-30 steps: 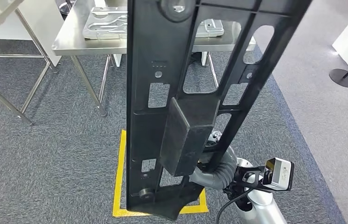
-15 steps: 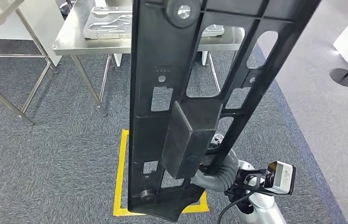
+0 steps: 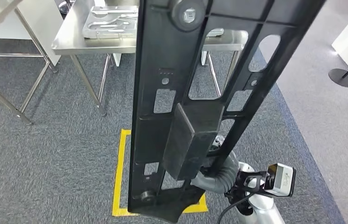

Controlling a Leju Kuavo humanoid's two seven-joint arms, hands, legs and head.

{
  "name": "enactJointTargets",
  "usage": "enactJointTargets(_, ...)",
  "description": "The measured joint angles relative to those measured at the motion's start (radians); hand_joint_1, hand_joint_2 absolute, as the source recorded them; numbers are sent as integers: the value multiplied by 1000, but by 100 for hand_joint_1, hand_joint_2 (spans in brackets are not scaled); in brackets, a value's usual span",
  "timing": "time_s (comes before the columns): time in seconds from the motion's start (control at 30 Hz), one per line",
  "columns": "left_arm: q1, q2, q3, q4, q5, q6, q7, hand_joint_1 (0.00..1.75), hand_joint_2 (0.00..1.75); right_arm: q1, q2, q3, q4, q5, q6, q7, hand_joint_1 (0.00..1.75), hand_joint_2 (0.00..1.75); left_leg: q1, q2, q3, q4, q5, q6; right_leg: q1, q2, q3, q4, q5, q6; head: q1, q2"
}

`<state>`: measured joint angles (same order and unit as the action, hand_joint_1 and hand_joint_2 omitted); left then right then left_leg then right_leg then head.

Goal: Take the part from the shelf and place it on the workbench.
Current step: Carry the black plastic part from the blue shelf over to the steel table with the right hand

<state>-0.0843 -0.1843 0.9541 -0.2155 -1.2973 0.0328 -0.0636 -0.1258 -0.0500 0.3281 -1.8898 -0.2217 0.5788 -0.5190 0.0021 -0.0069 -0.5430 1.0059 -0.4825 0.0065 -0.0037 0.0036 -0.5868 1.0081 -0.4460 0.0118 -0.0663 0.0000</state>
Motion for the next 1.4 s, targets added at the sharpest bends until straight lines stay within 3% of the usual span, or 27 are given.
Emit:
enactJointTargets(0.07, 1, -1, -1, 0, -7, 0, -1, 0, 175, 11, 0, -6, -9, 7, -6, -4, 171, 175, 3, 0, 0, -5, 6, 12, -2, -1, -6, 12, -9, 12, 0, 0)
enactJointTargets(0.1, 1, -2, -2, 0, -10, 0, -1, 0, 175, 14, 0, -10, -14, 9, -8, -5, 171, 175, 4, 0, 0, -7, 9, 18, -4, -1, -18, 39, -27, 17, 0, 0)
enactJointTargets(0.2, 0, -2, -3, 0, -12, 0, 1, 0, 175, 20, 0, -18, -20, 10, -7, -8, 171, 175, 3, 5, -1, -9, 10, 26, -8, -1, -105, 219, -113, 30, 0, 0)
enactJointTargets(0.23, 0, -2, -2, 0, -11, -1, 1, 0, 175, 21, 0, -20, -20, 10, -7, -7, 171, 175, 2, 5, -1, -9, 9, 26, -9, -1, -129, 267, -125, 32, 0, 0)
enactJointTargets(0.27, 0, -2, -2, 0, -10, -1, 2, 0, 175, 22, 0, -20, -20, 10, -6, -7, 171, 175, 1, 5, 0, -8, 9, 27, -9, -1, -138, 282, -119, 32, 0, 0)
enactJointTargets(0.3, 0, -2, -2, 0, -8, -2, 2, 0, 175, 22, 0, -20, -19, 10, -5, -7, 171, 175, 1, 4, 1, -8, 8, 26, -10, -1, -125, 253, -94, 30, 0, 0)
enactJointTargets(0.37, 0, -3, -2, 0, -6, -4, 3, 0, 175, 18, 0, -21, -19, 10, -3, -7, 171, 175, 0, 2, 5, -8, 5, 23, -9, -2, -57, 117, -29, 23, 0, 0)
enactJointTargets(0.43, 0, -3, -2, 0, -4, -5, 3, 0, 175, 14, 0, -20, -19, 8, -2, -7, 171, 175, -4, 1, 6, -5, 0, 16, -4, -3, -10, 17, 1, 12, 0, 0)
enactJointTargets(0.5, 0, -3, -2, 0, -2, -6, 3, 0, 175, 9, 0, -20, -18, 5, -2, -6, 171, 175, -5, 1, 5, -6, -2, 6, 0, -2, -5, 2, -1, 2, 0, 0)
enactJointTargets(0.6, -2, -2, -2, 0, -2, -5, 2, 0, 175, 0, 0, -20, -13, -1, 1, -5, 171, 175, -4, 1, -4, 26, -27, -9, -8, -3, 5, -9, 0, -15, 0, 0)
enactJointTargets(0.7, -6, 1, -1, 0, 1, -4, -1, 0, 175, -12, 0, -21, -6, -8, 9, -4, 171, 175, 0, 1, -91, 206, -111, -21, -10, -6, 12, -13, -3, -25, 0, 0)
enactJointTargets(0.73, -9, 2, 0, 0, 1, -3, -2, 0, 175, -14, 0, -21, -3, -10, 11, -4, 171, 175, 1, 1, -121, 260, -125, -23, -9, -6, 13, -13, -4, -25, 0, 0)
enactJointTargets(0.77, -12, 3, 0, 0, 1, -4, -4, 0, 175, -16, 0, -21, 1, -12, 12, -3, 171, 175, 1, 1, -136, 284, -121, -24, -9, -6, 15, -13, -6, -25, 0, 0)
enactJointTargets(0.8, -14, 3, 0, 0, -1, -4, -3, 0, 175, -19, 0, -21, 5, -13, 12, -2, 171, 175, 2, 2, -131, 266, -97, -25, -9, -6, 17, -13, -8, -24, 0, 0)
enactJointTargets(0.87, -14, 3, -1, 0, -4, -6, -1, 0, 175, -26, 0, -21, 10, -16, 13, -1, 171, 175, 4, 3, -77, 140, -19, -21, -9, -2, 26, -12, -14, -20, 0, 0)
enactJointTargets(0.93, -13, 3, -1, 0, -8, -8, 1, 0, 175, -34, 0, -21, 12, -18, 13, 0, 171, 175, 4, 2, -32, 32, 20, -13, -5, 1, 26, -8, -18, -11, 0, 0)
enactJointTargets(1.03, -13, 3, -1, 0, -10, -9, 2, 0, 175, -47, -1, -23, 18, -25, 13, 2, 171, 175, 1, -1, -26, 6, 17, 7, -2, 2, 19, -6, -19, 7, 0, 0)
enactJointTargets(1.1, -14, 2, -1, 0, -9, -9, 2, 0, 175, -60, -1, -23, 23, -32, 12, 4, 171, 175, 3, -1, -21, -1, 19, 18, -5, 1, 10, 17, -34, 19, 0, 0)
enactJointTargets(1.13, -14, 2, -1, 0, -8, -9, 2, 0, 175, -68, -1, -23, 25, -35, 12, 5, 171, 175, 5, -1, -18, -4, 19, 23, -6, 1, -8, 57, -55, 24, 0, 0)
enactJointTargets(1.2, -13, 2, -1, 0, -5, -9, 3, 0, 175, -79, -1, -24, 32, -41, 13, 7, 171, 175, 3, 1, -16, -4, 16, 30, -8, 0, -81, 193, -111, 31, 0, 0)
enactJointTargets(1.23, -13, 2, -1, 0, -3, -9, 3, 0, 175, -81, -1, -24, 37, -43, 14, 8, 171, 175, 2, 1, -15, -4, 14, 32, -9, 0, -119, 258, -130, 32, 0, 0)
enactJointTargets(1.27, -12, 2, -1, 0, -2, -8, 2, 0, 175, -84, -1, -24, 42, -46, 14, 8, 171, 175, 0, 1, -14, -3, 12, 33, -9, -1, -144, 293, -130, 32, 0, 0)
enactJointTargets(1.3, -11, 2, -1, 0, -1, -7, 2, 0, 175, -87, -1, -24, 47, -48, 15, 9, 171, 175, -1, 0, -10, -3, 10, 34, -9, -1, -147, 287, -110, 30, 0, 0)
enactJointTargets(1.33, -11, 2, -1, 0, -1, -7, 2, 0, 175, -91, -1, -23, 52, -49, 15, 10, 171, 175, -2, -2, -5, -3, 7, 33, -8, -1, -131, 242, -73, 25, 0, 0)
enactJointTargets(1.4, -11, 1, -1, 0, 0, -6, 2, 0, 175, -103, -2, -23, 60, -52, 16, 10, 171, 175, -6, -3, 5, -3, -2, 30, -2, -2, -68, 97, 1, 11, 0, 0)
